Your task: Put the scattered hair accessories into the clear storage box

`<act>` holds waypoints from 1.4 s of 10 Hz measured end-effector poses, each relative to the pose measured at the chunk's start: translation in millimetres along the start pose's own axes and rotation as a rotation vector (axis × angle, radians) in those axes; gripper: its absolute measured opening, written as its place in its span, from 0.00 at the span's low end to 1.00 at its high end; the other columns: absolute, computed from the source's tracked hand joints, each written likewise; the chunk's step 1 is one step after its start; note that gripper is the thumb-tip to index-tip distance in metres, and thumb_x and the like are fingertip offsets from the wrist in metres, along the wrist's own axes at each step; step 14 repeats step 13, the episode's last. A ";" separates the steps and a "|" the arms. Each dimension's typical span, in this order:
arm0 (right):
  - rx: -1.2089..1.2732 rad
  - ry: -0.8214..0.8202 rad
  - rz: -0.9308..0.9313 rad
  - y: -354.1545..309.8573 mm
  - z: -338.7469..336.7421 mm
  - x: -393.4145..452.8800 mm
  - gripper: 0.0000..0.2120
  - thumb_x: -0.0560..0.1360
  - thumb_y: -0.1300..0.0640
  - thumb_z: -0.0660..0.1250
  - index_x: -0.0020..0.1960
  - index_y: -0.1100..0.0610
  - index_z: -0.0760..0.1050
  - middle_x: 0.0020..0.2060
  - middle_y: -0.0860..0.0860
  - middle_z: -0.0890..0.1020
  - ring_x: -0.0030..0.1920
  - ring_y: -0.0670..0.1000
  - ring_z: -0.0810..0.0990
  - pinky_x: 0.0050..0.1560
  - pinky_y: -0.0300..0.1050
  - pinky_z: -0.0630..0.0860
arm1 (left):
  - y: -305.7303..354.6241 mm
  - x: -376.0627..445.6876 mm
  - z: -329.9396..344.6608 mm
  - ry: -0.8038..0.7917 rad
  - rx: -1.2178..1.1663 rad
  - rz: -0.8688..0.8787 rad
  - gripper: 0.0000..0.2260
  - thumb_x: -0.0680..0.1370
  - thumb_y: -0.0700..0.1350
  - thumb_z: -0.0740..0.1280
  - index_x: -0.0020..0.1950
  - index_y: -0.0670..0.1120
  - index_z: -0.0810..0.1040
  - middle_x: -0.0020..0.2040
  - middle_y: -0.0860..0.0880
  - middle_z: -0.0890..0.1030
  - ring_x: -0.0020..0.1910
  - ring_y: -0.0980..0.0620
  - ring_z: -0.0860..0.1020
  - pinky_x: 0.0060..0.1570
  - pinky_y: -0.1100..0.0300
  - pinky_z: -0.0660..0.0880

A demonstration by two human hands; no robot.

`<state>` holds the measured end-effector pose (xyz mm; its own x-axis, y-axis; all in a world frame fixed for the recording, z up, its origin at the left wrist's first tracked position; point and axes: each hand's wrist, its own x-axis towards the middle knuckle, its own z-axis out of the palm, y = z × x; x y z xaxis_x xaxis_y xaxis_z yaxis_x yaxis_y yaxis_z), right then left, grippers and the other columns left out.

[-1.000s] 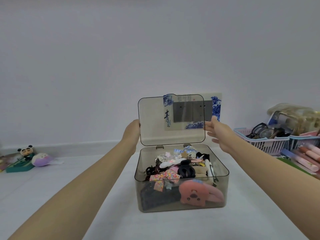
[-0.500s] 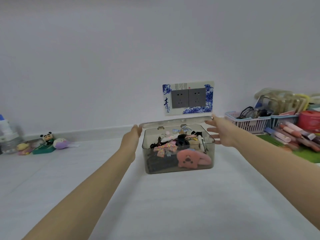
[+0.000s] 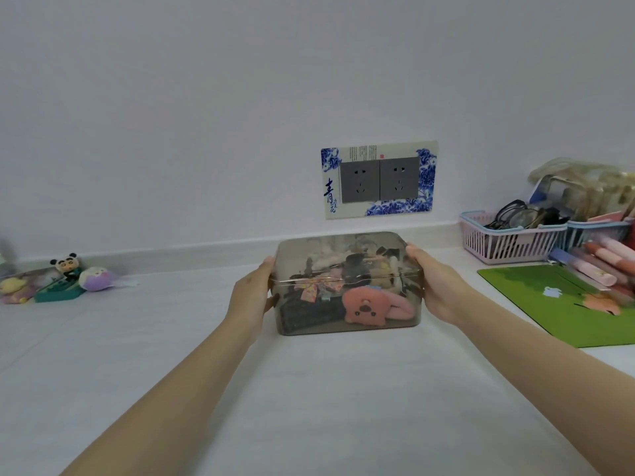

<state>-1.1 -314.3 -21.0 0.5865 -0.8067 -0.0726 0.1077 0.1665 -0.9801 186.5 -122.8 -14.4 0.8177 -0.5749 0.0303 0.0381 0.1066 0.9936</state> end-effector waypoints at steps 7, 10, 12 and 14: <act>-0.054 -0.077 0.129 -33.0 3.8 75.9 0.22 0.81 0.60 0.52 0.73 0.49 0.61 0.66 0.50 0.74 0.64 0.51 0.74 0.59 0.43 0.73 | 15.4 85.9 21.0 -0.207 0.133 -0.145 0.17 0.80 0.42 0.59 0.69 0.51 0.71 0.59 0.57 0.79 0.50 0.64 0.80 0.53 0.67 0.76; -0.509 0.035 0.258 -67.4 22.1 65.8 0.24 0.81 0.54 0.52 0.76 0.49 0.53 0.74 0.51 0.63 0.72 0.53 0.62 0.69 0.44 0.60 | 46.5 87.5 19.9 -0.269 0.506 -0.269 0.22 0.81 0.49 0.57 0.74 0.54 0.60 0.69 0.50 0.73 0.65 0.49 0.73 0.67 0.50 0.69; -1.000 0.132 0.358 -84.6 37.0 58.4 0.26 0.80 0.47 0.48 0.76 0.48 0.48 0.71 0.59 0.67 0.68 0.64 0.67 0.68 0.55 0.63 | 74.5 86.6 30.4 -0.327 0.893 -0.255 0.29 0.81 0.51 0.57 0.77 0.46 0.48 0.76 0.42 0.61 0.74 0.42 0.62 0.69 0.54 0.61; -0.928 0.275 0.191 -118.4 48.4 59.1 0.25 0.80 0.49 0.49 0.75 0.54 0.54 0.70 0.60 0.69 0.68 0.62 0.68 0.66 0.55 0.64 | 115.2 97.7 33.1 -0.301 0.963 -0.057 0.30 0.81 0.54 0.53 0.77 0.43 0.45 0.78 0.42 0.54 0.77 0.45 0.55 0.74 0.51 0.55</act>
